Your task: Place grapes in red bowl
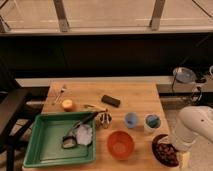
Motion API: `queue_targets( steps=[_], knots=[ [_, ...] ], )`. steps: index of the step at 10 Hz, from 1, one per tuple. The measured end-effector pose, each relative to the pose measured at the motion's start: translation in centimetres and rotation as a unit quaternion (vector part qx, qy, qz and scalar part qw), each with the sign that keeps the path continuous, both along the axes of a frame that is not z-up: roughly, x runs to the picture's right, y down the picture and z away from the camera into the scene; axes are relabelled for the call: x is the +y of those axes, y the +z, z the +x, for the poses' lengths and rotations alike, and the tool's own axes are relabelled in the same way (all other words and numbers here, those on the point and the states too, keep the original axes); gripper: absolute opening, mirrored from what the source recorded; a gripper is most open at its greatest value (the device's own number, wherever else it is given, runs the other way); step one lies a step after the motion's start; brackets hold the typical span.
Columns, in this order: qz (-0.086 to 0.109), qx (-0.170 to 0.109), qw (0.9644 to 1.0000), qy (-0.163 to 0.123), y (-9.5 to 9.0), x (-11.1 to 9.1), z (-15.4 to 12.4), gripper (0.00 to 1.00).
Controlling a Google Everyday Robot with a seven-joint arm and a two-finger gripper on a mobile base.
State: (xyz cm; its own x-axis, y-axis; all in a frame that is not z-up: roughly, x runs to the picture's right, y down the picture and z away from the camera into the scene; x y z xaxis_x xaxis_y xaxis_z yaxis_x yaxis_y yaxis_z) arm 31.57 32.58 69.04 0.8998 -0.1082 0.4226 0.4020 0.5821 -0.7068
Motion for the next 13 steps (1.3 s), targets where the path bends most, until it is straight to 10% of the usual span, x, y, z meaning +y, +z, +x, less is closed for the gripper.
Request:
queue_targets(
  steps=[8, 13],
  knots=[
    [0.029, 0.018, 0.9987, -0.037, -0.4, -1.7, 0.2, 0.00],
    [0.055, 0.038, 0.9968, -0.044, -1.8, -3.2, 1.8, 0.00]
  ],
)
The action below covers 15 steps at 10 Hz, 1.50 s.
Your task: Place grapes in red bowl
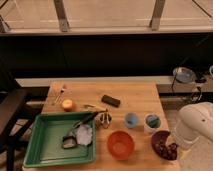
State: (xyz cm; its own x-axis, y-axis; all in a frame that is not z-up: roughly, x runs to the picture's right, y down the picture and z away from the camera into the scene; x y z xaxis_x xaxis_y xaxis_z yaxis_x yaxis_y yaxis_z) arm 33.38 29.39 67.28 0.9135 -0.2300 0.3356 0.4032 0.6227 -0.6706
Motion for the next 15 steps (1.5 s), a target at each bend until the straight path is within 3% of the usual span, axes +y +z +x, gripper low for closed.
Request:
queue_targets(
  steps=[3, 10, 12, 15],
  knots=[
    [0.013, -0.007, 0.9999, 0.006, -1.1, -0.9, 0.3, 0.00],
    [0.014, -0.075, 0.9965, 0.035, -2.1, -1.0, -3.2, 0.00],
    [0.032, -0.080, 0.9956, 0.038, -3.1, -2.6, -3.0, 0.00],
    [0.082, -0.089, 0.9925, 0.013, -6.3, -7.6, -3.3, 0.00]
  ],
)
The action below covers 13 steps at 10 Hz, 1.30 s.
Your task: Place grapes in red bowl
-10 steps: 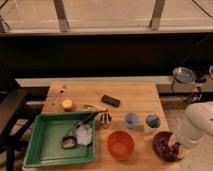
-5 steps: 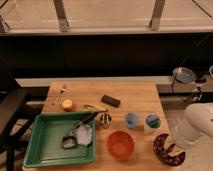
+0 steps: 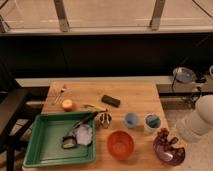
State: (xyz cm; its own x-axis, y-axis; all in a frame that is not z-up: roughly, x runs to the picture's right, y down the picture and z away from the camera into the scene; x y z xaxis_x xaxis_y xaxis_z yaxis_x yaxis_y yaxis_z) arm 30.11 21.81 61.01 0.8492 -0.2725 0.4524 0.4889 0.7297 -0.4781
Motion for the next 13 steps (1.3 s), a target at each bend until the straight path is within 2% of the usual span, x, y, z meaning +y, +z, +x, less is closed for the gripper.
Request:
queue_targets(
  steps=[3, 5, 6, 8, 10, 11, 13],
  knots=[
    [0.046, -0.019, 0.9982, -0.035, -2.6, -3.9, -2.3, 0.00],
    [0.062, -0.044, 0.9954, -0.057, -3.3, -4.9, -6.0, 0.00],
    [0.064, -0.059, 0.9939, -0.067, -3.4, -4.9, -8.3, 0.00],
    [0.051, -0.096, 0.9907, -0.082, -2.8, -4.0, -12.6, 0.00],
    [0.027, -0.137, 0.9852, -0.099, -1.6, -2.5, -16.6, 0.00],
    [0.015, -0.153, 0.9823, -0.107, -0.7, -1.5, -18.0, 0.04],
    [-0.015, -0.178, 0.9773, -0.113, 1.2, 0.6, -19.5, 0.22]
  ],
)
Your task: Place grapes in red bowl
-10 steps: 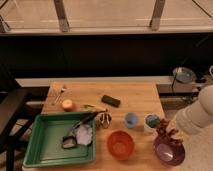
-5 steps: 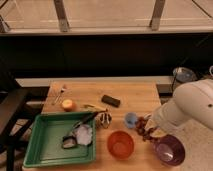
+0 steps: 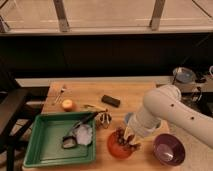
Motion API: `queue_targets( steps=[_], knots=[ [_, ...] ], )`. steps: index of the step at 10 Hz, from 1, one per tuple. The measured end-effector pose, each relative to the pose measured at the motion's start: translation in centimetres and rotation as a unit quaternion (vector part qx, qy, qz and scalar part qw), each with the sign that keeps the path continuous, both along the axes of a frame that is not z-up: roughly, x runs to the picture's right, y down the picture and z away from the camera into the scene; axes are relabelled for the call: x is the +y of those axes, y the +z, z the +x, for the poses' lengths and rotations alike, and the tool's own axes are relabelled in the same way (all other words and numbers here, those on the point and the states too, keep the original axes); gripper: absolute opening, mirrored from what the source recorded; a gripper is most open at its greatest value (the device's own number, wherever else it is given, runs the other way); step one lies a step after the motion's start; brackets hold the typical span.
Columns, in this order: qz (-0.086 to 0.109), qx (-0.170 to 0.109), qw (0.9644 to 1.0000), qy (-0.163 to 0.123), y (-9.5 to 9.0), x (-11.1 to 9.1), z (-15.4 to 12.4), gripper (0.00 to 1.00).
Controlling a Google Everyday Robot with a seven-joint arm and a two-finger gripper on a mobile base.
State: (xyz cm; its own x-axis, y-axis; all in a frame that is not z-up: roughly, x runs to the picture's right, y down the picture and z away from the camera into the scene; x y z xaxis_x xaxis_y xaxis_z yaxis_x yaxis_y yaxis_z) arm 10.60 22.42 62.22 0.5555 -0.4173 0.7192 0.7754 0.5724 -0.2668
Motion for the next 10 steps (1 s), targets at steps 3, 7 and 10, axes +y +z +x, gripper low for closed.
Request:
queue_targets(
  steps=[3, 7, 10],
  knots=[
    [-0.038, -0.019, 0.9991, -0.007, 1.7, 1.7, -1.0, 0.54],
    [-0.051, -0.031, 0.9982, 0.000, 2.4, 1.6, -2.0, 0.80],
    [-0.052, -0.030, 0.9982, 0.000, 2.4, 1.6, -1.9, 0.80]
  ],
)
